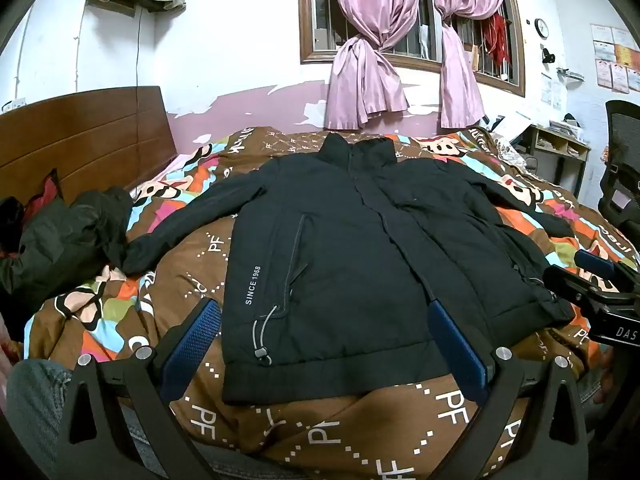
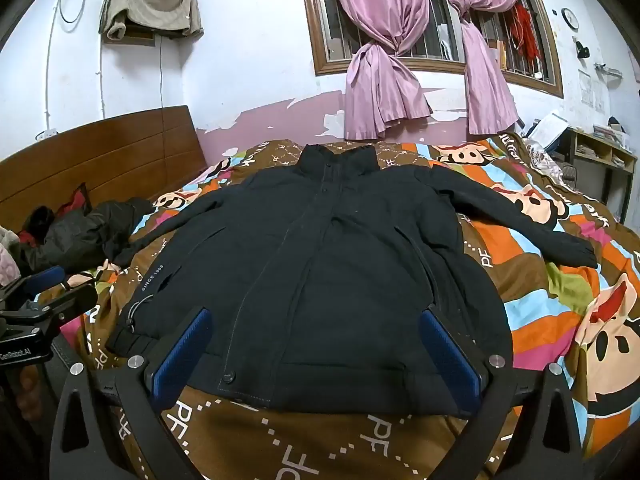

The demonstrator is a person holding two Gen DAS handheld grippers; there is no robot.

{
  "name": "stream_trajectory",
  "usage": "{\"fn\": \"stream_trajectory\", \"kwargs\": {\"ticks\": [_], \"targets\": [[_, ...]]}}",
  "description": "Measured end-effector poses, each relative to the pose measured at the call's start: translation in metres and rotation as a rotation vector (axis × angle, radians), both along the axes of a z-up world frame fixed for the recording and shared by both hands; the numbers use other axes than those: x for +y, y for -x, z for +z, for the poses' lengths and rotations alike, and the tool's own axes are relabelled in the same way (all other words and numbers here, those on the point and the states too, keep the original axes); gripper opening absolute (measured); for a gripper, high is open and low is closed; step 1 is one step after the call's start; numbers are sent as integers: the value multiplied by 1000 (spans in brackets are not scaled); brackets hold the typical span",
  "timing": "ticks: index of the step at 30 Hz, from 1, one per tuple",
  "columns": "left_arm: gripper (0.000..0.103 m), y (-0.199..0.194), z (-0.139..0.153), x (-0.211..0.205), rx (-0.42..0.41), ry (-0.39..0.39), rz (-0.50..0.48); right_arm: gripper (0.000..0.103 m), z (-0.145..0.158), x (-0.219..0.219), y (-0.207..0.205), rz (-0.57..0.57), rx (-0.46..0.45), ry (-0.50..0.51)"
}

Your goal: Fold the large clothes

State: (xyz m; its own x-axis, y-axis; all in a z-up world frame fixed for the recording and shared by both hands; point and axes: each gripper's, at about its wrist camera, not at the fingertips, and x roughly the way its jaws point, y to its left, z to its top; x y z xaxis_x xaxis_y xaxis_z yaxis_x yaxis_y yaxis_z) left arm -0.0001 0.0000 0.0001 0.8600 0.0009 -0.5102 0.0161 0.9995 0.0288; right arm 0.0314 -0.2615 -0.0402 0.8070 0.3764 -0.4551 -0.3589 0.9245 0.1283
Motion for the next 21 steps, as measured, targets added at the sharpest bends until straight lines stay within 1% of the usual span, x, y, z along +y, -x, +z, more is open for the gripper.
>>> {"fn": "stream_trajectory", "kwargs": {"ticks": [21], "targets": [[101, 0, 0, 0, 6, -2, 0, 103, -1, -1, -1, 1, 2, -3]]}}
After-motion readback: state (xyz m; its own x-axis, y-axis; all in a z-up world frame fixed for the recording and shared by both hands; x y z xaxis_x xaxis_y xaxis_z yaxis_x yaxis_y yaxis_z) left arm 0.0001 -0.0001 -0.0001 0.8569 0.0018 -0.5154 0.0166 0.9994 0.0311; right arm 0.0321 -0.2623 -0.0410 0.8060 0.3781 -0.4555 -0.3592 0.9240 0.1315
